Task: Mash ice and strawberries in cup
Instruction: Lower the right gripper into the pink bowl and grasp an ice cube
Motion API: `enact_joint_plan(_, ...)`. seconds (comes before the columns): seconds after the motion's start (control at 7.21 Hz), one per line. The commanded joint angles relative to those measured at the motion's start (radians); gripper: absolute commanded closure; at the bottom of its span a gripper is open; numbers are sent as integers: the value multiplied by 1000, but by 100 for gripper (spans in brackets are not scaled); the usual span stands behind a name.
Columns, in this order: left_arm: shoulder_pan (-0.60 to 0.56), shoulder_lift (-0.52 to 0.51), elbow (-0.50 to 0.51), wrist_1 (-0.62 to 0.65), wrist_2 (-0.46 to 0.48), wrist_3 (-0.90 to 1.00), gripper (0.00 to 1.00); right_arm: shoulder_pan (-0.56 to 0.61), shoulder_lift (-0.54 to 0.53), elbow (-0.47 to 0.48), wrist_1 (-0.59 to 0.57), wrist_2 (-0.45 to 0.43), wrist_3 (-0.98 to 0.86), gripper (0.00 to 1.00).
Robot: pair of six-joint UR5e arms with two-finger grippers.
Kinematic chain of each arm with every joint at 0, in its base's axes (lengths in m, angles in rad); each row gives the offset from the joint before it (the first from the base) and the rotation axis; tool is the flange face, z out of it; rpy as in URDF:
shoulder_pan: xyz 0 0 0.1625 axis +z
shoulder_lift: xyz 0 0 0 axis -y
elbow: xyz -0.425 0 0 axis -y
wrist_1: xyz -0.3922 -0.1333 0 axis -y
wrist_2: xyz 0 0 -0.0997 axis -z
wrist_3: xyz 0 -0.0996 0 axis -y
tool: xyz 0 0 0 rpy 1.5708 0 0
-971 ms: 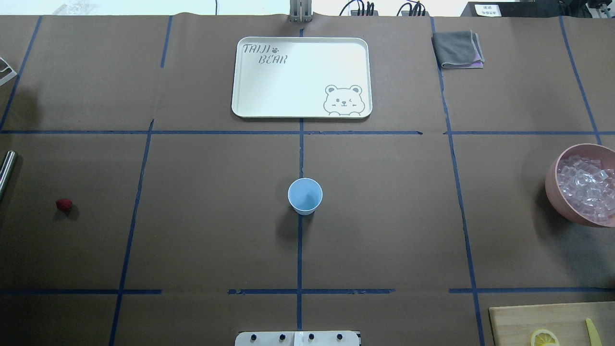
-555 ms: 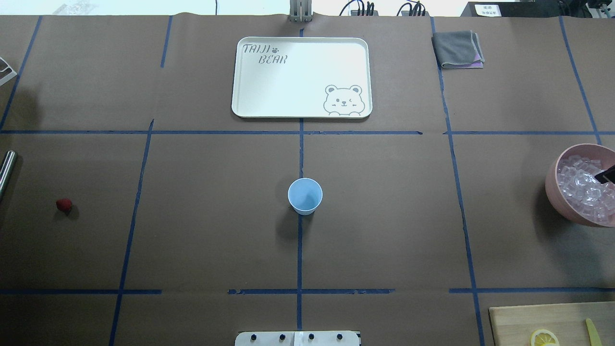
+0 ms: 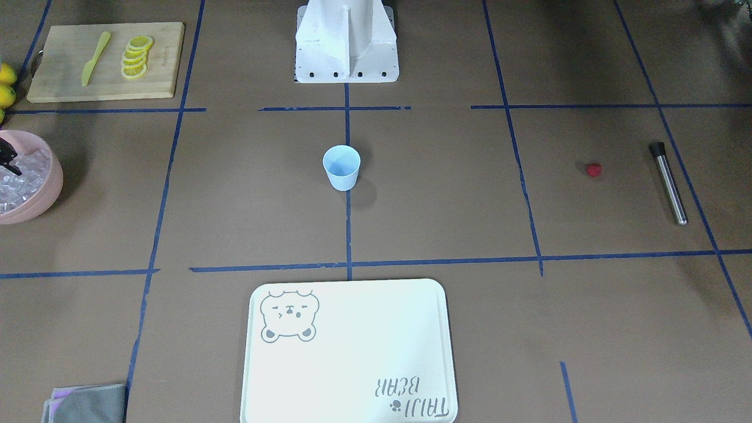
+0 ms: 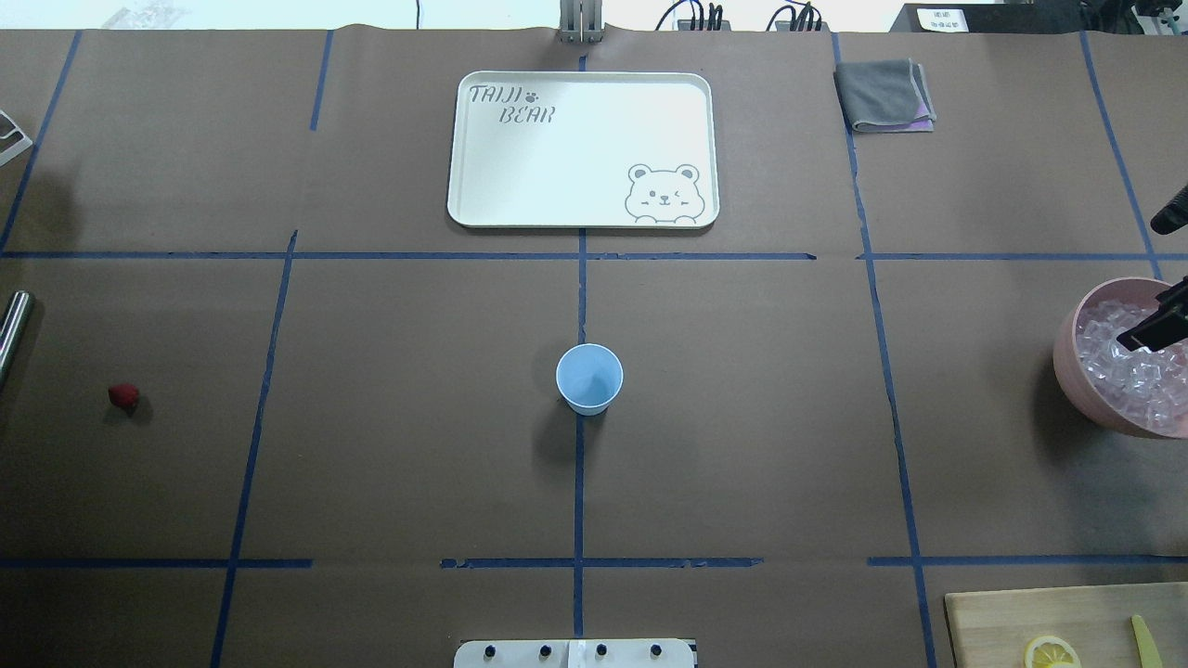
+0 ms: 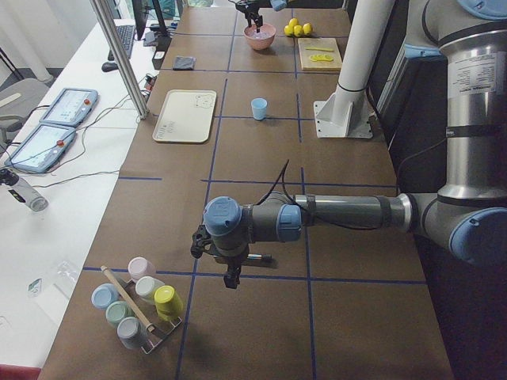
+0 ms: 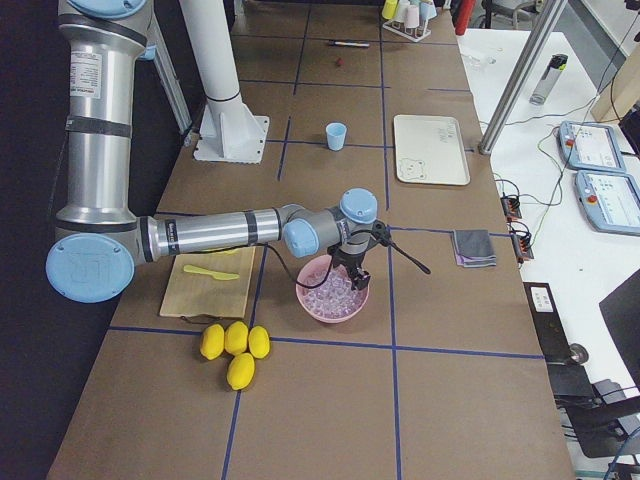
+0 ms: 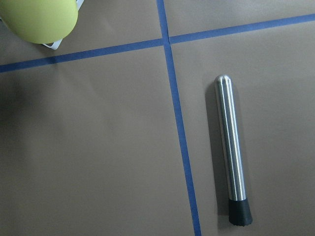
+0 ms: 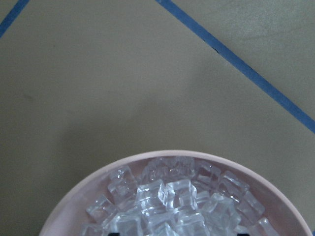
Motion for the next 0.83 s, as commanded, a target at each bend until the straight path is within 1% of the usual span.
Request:
enact_joint_plan(0.0, 0, 0, 3, 0, 0, 0, 0, -21, 1, -19, -1, -13, 0, 21)
enact_joint_plan(0.42, 0, 0, 5, -2, 0, 0, 0, -24, -1, -22, -1, -11, 3, 26)
enact_joint_plan(0.69, 0, 0, 3, -2, 0, 0, 0, -24, -1, -14, -3, 2, 5, 34)
